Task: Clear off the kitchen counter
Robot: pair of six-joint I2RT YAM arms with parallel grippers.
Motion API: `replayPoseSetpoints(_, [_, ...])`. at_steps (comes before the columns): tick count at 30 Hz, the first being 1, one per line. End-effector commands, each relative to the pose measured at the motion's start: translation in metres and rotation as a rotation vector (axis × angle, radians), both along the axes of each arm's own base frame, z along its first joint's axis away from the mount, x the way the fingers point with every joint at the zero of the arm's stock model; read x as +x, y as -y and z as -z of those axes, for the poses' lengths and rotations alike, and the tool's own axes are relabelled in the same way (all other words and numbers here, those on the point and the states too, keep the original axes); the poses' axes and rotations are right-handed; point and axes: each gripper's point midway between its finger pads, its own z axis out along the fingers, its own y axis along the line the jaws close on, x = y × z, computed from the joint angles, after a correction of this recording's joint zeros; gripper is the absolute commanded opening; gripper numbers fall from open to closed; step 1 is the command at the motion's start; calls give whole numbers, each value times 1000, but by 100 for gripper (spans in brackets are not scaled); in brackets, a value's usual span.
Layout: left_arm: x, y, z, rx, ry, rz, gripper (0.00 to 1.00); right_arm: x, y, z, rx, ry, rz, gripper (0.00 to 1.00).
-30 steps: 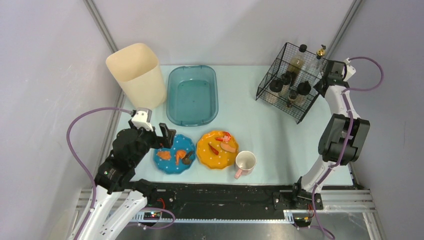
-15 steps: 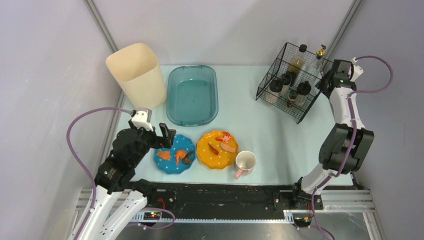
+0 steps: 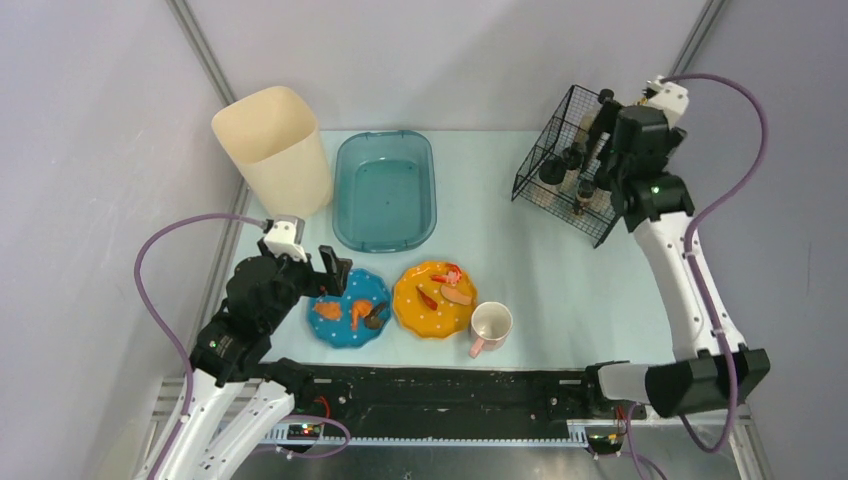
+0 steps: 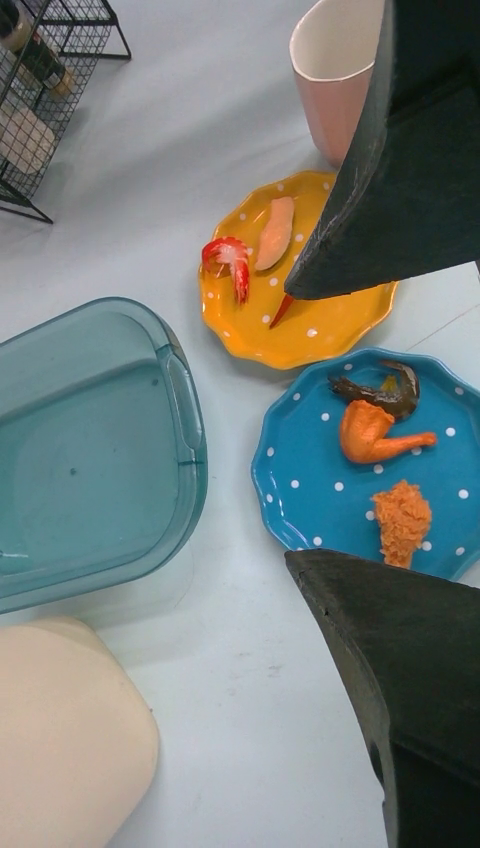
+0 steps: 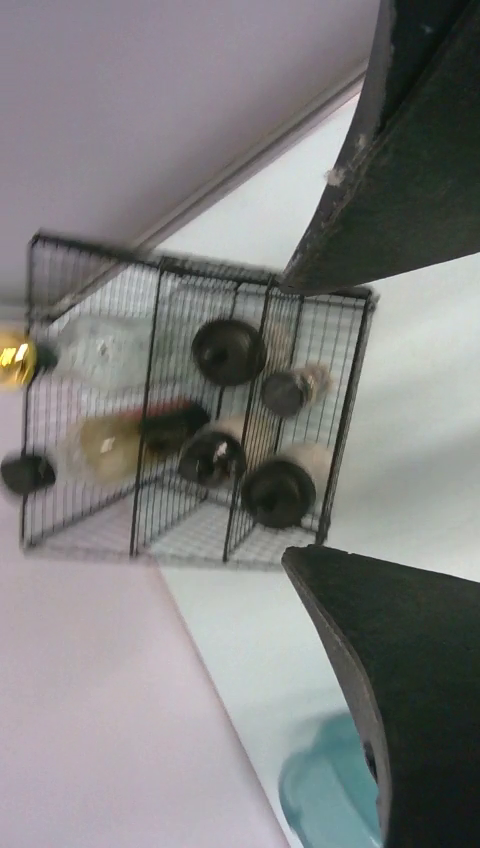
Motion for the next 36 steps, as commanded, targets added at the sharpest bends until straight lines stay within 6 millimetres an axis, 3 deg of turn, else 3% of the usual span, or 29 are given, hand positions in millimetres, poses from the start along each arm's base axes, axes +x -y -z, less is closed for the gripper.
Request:
replayPoseSetpoints(1, [6, -5, 1, 20, 3, -28, 98, -17, -46, -54, -69, 150, -100, 100])
replayPoseSetpoints(4, [8, -7, 5, 31, -8, -42, 98, -17, -96, -70, -77, 182, -247, 99])
replayPoseSetpoints(6, [9, -8, 6, 39, -15, -51, 98, -19, -142, -74, -105, 175, -370, 99])
replayPoseSetpoints(9, [10, -10, 8, 47, -21, -61, 98, -17, -183, -79, -158, 168, -466, 100])
replayPoseSetpoints(13, [10, -10, 7, 47, -22, -63, 98, -9, -240, -58, -110, 144, -624, 95])
replayPoseSetpoints(14, [10, -10, 8, 47, -23, -63, 98, -7, -261, -43, -70, 119, -706, 93])
replayPoseSetpoints(18, [9, -10, 7, 44, -21, -61, 98, -3, -315, -4, 32, 47, -909, 79])
replayPoseSetpoints(22, [9, -11, 6, 42, -18, -66, 98, 16, -336, 41, 46, -65, -911, 77])
replayPoseSetpoints(25, [9, -10, 7, 42, -21, -63, 98, 33, -348, 95, 73, -210, -879, 81])
replayPoseSetpoints(26, [9, -10, 6, 41, -21, -61, 98, 36, -351, 98, 95, -229, -871, 81])
replayPoseSetpoints(27, [9, -9, 6, 42, -21, -58, 98, 41, -357, 118, 100, -272, -869, 82])
replayPoseSetpoints(32, [9, -9, 8, 45, -27, -57, 98, 56, -375, 161, 133, -317, -835, 83])
replayPoseSetpoints(36, [10, -10, 9, 50, -31, -61, 98, 68, -374, 187, 108, -343, -771, 83])
